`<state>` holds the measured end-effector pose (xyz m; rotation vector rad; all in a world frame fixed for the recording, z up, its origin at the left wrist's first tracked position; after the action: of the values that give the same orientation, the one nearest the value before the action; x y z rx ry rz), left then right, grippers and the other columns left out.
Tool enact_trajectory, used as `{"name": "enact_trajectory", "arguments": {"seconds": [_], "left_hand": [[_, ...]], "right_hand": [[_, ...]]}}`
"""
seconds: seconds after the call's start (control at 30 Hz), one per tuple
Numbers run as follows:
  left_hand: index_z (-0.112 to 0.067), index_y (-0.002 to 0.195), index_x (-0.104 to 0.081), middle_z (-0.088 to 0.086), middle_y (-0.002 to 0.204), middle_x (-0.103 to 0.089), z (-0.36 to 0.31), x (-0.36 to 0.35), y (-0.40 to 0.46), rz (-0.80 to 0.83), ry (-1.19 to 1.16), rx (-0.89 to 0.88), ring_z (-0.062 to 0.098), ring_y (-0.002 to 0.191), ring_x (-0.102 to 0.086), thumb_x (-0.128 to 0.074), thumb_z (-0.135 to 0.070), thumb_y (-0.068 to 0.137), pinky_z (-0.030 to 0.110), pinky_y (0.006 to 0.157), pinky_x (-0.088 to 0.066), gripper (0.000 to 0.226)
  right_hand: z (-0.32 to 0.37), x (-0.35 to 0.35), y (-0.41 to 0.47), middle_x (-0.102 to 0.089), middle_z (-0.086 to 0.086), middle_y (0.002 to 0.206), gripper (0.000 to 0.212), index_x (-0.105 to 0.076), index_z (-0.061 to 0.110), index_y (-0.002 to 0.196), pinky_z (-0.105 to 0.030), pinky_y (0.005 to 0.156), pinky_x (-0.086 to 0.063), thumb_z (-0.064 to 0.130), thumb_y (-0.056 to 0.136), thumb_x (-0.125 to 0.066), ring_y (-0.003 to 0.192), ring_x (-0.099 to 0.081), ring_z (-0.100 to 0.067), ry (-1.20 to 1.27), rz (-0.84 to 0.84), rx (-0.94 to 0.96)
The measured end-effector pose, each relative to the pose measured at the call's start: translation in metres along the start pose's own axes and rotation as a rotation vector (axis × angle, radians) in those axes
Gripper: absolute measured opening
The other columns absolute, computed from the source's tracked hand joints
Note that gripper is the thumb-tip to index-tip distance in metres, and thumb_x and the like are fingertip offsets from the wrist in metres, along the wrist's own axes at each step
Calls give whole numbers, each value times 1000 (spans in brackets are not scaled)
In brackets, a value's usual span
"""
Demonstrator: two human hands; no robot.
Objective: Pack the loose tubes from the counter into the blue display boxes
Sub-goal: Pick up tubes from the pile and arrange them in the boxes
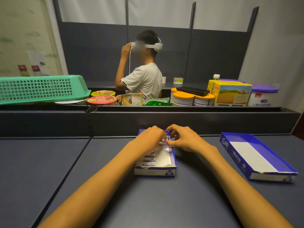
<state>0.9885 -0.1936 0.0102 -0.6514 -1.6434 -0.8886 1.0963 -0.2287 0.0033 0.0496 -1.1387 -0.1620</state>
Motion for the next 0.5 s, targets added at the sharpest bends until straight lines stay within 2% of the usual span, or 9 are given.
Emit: {"name": "enact_trajectory", "arguments": {"seconds": [0.13,0.27,0.43,0.5], "left_hand": [[-19,115,-65,0,108,-68,26,35,-17,-128,-98,53,14,95,-62,-68,-34,87,32,82,-54,32],[-18,115,-66,-1,103,-70,64,67,-48,-238,-104,148,13,88,-64,-67,-31,86,34,79,-56,31],[-22,121,-63,-1,106,-68,86,83,-100,-247,-52,303,16,93,-64,-66,-34,86,37,83,-55,37],[-23,126,-59,-1,112,-67,86,85,-123,-220,-19,361,17,100,-63,-66,-36,87,38,87,-54,42]], "right_hand": [[0,20,-11,-63,6,115,57,-47,28,131,-36,86,-54,55,84,-64,98,-61,-12,-4,-106,-20],[4,40,-22,-62,2,118,48,-49,25,130,-36,85,-54,45,89,-63,98,-60,-12,8,-192,-33],[40,36,-39,-56,3,132,47,-49,25,132,-31,90,-48,37,90,-64,114,-54,-13,-61,-194,73],[63,28,-46,-52,2,137,49,-47,26,135,-35,98,-46,37,90,-63,121,-50,-15,-104,-180,131]]}}
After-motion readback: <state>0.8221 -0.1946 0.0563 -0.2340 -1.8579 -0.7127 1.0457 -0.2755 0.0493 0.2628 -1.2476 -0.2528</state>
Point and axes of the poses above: each hand's wrist, its own y-axis towards the middle knuckle, its own x-axis out of the back of the hand, z = x × y, the point moved 7 cm from there along y, towards the middle knuckle
